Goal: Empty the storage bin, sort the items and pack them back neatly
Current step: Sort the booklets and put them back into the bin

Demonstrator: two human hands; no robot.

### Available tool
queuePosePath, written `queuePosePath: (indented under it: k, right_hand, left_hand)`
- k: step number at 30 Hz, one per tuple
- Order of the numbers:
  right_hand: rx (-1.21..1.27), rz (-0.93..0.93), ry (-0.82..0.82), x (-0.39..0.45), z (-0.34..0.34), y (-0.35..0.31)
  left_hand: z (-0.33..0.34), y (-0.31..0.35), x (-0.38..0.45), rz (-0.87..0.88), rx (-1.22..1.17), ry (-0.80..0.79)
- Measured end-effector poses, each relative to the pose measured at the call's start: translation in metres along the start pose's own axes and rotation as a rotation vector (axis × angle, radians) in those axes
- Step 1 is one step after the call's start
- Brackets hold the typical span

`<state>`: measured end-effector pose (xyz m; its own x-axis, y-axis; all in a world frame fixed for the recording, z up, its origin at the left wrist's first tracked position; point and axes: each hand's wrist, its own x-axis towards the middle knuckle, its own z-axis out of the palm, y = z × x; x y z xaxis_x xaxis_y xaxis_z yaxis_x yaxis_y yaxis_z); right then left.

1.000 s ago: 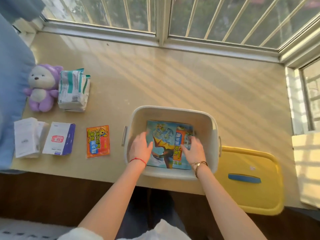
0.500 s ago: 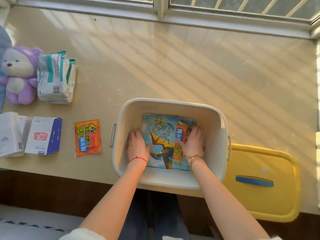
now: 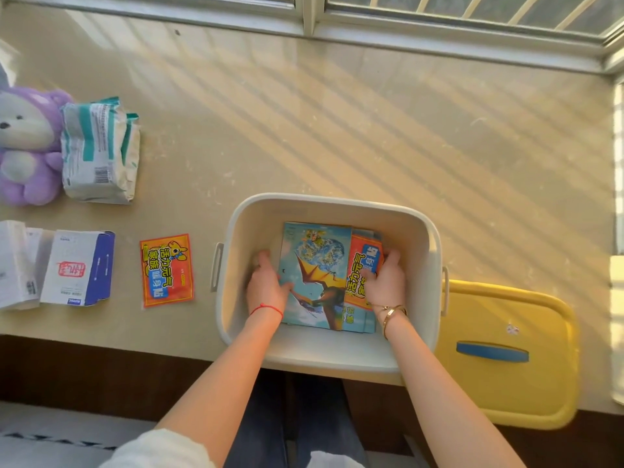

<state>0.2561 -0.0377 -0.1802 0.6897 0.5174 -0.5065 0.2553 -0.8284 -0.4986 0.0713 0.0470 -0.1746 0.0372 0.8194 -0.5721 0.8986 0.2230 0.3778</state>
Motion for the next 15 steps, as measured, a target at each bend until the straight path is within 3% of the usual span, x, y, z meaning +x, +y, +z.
queuePosePath:
  k: [9, 15]
  right_hand:
    - [0.167, 0.005, 0.102, -0.020, -0.015, -0.003]
    - [0.253, 0.046, -0.026, -0.023, -0.013, -0.001]
  left_hand:
    - [0.009, 0.002, -0.004, 0.065, 0.144, 0.056]
    - [0.012, 0.000, 0.001, 0.065, 0.097, 0.036]
